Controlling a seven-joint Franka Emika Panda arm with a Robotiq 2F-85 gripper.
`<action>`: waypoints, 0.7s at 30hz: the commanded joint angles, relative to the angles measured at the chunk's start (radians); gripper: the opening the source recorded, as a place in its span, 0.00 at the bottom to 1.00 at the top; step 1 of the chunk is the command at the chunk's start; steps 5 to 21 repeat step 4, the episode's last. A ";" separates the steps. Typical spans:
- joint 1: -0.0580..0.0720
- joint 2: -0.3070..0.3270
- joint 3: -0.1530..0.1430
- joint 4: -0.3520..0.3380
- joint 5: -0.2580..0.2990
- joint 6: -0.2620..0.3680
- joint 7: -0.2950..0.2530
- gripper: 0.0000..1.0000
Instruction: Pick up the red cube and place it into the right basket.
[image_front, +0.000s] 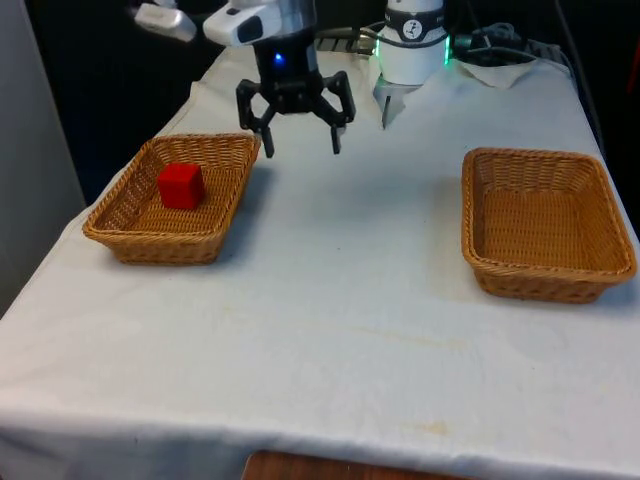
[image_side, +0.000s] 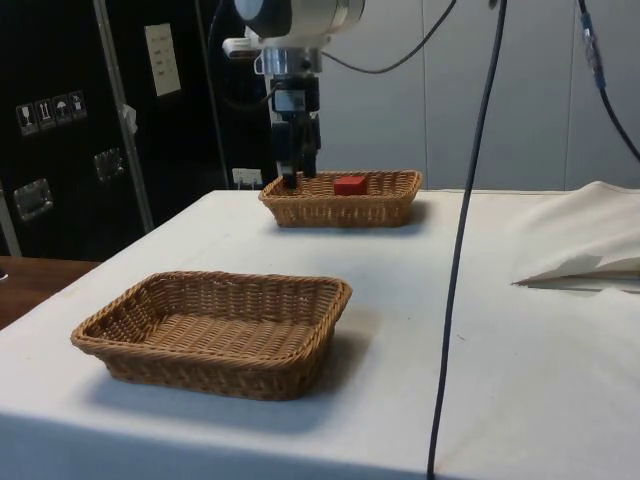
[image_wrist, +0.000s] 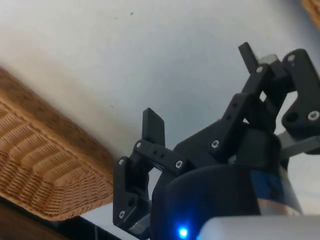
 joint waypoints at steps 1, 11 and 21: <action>0.013 -0.005 -0.002 -0.013 -0.006 0.019 0.008 1.00; 0.000 -0.004 0.015 -0.009 0.000 0.010 0.000 1.00; 0.000 -0.004 0.015 -0.009 0.000 0.010 0.000 1.00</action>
